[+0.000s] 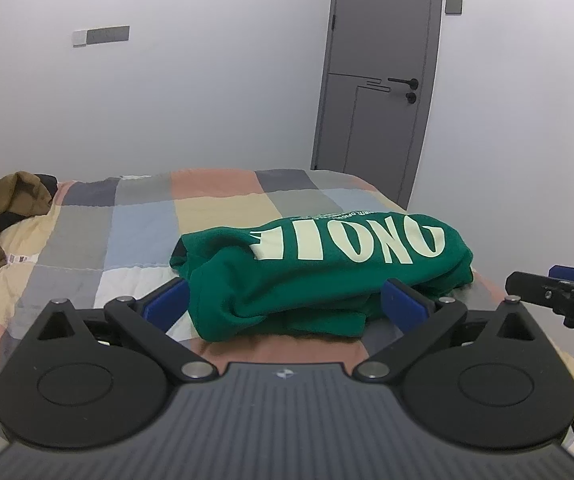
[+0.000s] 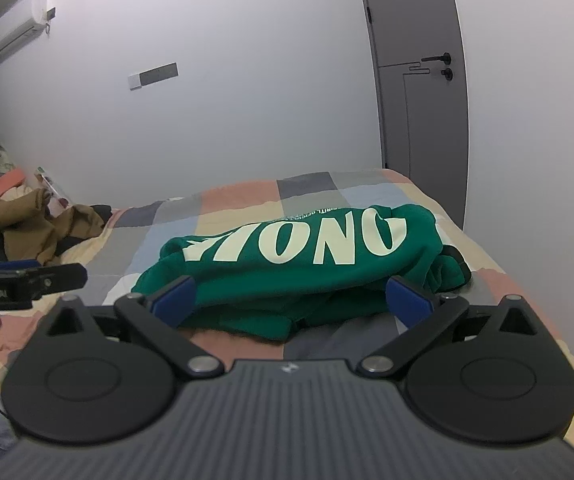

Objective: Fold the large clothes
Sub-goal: 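Press the folded hoodie flat with both tools and withdraw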

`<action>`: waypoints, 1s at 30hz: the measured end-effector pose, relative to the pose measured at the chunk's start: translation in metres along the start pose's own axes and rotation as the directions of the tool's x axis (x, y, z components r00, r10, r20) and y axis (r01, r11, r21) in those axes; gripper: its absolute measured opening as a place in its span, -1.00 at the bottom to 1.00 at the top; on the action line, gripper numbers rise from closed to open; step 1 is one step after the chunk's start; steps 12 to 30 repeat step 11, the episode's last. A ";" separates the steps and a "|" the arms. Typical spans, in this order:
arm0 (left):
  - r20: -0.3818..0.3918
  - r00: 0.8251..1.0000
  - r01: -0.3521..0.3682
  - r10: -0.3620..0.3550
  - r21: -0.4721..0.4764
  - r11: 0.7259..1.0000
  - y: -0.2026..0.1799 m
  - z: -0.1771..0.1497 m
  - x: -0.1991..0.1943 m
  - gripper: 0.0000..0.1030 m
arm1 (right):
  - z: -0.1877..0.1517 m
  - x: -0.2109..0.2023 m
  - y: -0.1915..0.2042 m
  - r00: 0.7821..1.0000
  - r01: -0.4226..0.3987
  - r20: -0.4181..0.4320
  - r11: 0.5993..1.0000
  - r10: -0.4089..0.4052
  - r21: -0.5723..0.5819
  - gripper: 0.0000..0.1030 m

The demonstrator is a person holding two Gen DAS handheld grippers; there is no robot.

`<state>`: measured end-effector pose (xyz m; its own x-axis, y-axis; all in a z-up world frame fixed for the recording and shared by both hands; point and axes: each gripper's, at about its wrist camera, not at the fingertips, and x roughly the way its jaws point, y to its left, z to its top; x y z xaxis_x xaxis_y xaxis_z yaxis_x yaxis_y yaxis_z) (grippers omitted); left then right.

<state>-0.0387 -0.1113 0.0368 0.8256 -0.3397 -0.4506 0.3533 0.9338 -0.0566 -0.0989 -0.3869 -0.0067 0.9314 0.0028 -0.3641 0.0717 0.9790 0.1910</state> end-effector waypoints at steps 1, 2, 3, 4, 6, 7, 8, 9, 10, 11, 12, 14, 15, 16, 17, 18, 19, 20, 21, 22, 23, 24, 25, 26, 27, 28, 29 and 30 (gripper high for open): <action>-0.001 1.000 -0.003 0.003 0.001 1.000 0.000 0.000 0.001 1.00 | 0.000 0.000 0.000 1.000 0.000 0.000 1.000 0.000 0.001 1.00; -0.003 1.000 -0.003 0.003 0.000 1.000 0.000 -0.001 0.001 1.00 | 0.000 0.000 0.000 1.000 -0.002 0.001 1.000 0.002 0.001 1.00; -0.005 1.000 -0.002 0.002 -0.002 1.000 -0.001 -0.001 0.002 1.00 | 0.001 0.001 0.000 1.000 -0.002 0.000 1.000 0.002 -0.001 1.00; -0.006 1.000 0.001 -0.001 -0.003 1.000 -0.001 -0.001 0.002 1.00 | 0.001 0.001 0.000 1.000 -0.001 0.000 1.000 0.001 -0.003 1.00; -0.001 1.000 0.006 -0.006 0.000 1.000 -0.002 -0.002 0.002 1.00 | 0.001 0.000 0.001 1.000 0.001 0.002 1.000 -0.001 -0.004 1.00; 0.001 1.000 0.006 -0.006 -0.001 1.000 -0.002 -0.002 0.001 1.00 | 0.001 0.000 0.001 1.000 0.000 0.001 1.000 0.000 -0.004 1.00; 0.004 1.000 0.006 -0.006 -0.002 1.000 -0.002 -0.002 0.001 1.00 | 0.002 0.000 0.001 1.000 0.001 0.002 1.000 -0.001 -0.005 1.00; 0.006 1.000 0.006 -0.006 -0.004 1.000 -0.002 -0.002 0.001 1.00 | 0.001 0.000 0.001 1.000 0.001 0.001 1.000 -0.001 -0.005 1.00; 0.007 1.000 0.005 -0.005 -0.006 1.000 -0.002 -0.002 0.000 1.00 | 0.001 0.000 0.001 1.000 0.000 0.001 1.000 0.000 -0.005 1.00; 0.007 1.000 0.004 -0.004 -0.007 1.000 -0.001 -0.002 0.000 1.00 | 0.001 0.000 0.001 1.000 0.001 -0.001 1.000 -0.001 -0.007 1.00; 0.007 1.000 0.004 -0.004 -0.007 1.000 -0.001 -0.002 0.000 1.00 | 0.001 0.000 0.001 1.000 0.001 -0.001 1.000 -0.001 -0.007 1.00; 0.007 1.000 0.004 -0.004 -0.007 1.000 -0.001 -0.002 0.000 1.00 | 0.001 0.000 0.001 1.000 0.001 -0.001 1.000 -0.001 -0.007 1.00; 0.007 1.000 0.004 -0.004 -0.007 1.000 -0.001 -0.002 0.000 1.00 | 0.001 0.000 0.001 1.000 0.001 -0.001 1.000 -0.001 -0.007 1.00; 0.007 1.000 0.004 -0.004 -0.007 1.000 -0.001 -0.002 0.000 1.00 | 0.001 0.000 0.001 1.000 0.001 -0.001 1.000 -0.001 -0.007 1.00; 0.007 1.000 0.004 -0.004 -0.007 1.000 -0.001 -0.002 0.000 1.00 | 0.001 0.000 0.001 1.000 0.001 -0.001 1.000 -0.001 -0.007 1.00; 0.007 1.000 0.004 -0.004 -0.007 1.000 -0.001 -0.002 0.000 1.00 | 0.001 0.000 0.001 1.000 0.001 -0.001 1.000 -0.001 -0.007 1.00; 0.007 1.000 0.004 -0.004 -0.007 1.000 -0.001 -0.002 0.000 1.00 | 0.001 0.000 0.001 1.000 0.001 -0.001 1.000 -0.001 -0.007 1.00; 0.007 1.000 0.004 -0.004 -0.007 1.000 -0.001 -0.002 0.000 1.00 | 0.001 0.000 0.001 1.000 0.001 -0.001 1.000 -0.001 -0.007 1.00; 0.007 1.000 0.004 -0.004 -0.007 1.000 -0.001 -0.002 0.000 1.00 | 0.001 0.000 0.001 1.000 0.001 -0.001 1.000 -0.001 -0.007 1.00; 0.007 1.000 0.004 -0.004 -0.007 1.000 -0.001 -0.002 0.000 1.00 | 0.001 0.000 0.001 1.000 0.001 -0.001 1.000 -0.001 -0.007 1.00; 0.007 1.000 0.004 -0.004 -0.007 1.000 -0.001 -0.002 0.000 1.00 | 0.001 0.000 0.001 1.000 0.001 -0.001 1.000 -0.001 -0.007 1.00; 0.007 1.000 0.004 -0.004 -0.007 1.000 -0.001 -0.002 0.000 1.00 | 0.001 0.000 0.001 1.000 0.001 -0.001 1.000 -0.001 -0.007 1.00; 0.007 1.000 0.004 -0.004 -0.007 1.000 -0.001 -0.002 0.000 1.00 | 0.001 0.000 0.001 1.000 0.001 -0.001 1.000 -0.001 -0.007 1.00; 0.007 1.000 0.004 -0.004 -0.007 1.000 -0.001 -0.002 0.000 1.00 | 0.001 0.000 0.001 1.000 0.001 -0.001 1.000 -0.001 -0.007 1.00; 0.007 1.000 0.004 -0.004 -0.007 1.000 -0.001 -0.002 0.000 1.00 | 0.001 0.000 0.001 1.000 0.001 -0.001 1.000 -0.001 -0.007 1.00; 0.007 1.000 0.004 -0.004 -0.007 1.000 -0.001 -0.002 0.000 1.00 | 0.001 0.000 0.001 1.000 0.001 -0.001 1.000 -0.001 -0.007 1.00; 0.007 1.000 0.004 -0.004 -0.007 1.000 -0.001 -0.002 0.000 1.00 | 0.001 0.000 0.001 1.000 0.001 -0.001 1.000 -0.001 -0.007 1.00; 0.007 1.000 0.004 -0.004 -0.007 1.000 -0.001 -0.002 0.000 1.00 | 0.001 0.000 0.001 1.000 0.001 -0.001 1.000 -0.001 -0.007 1.00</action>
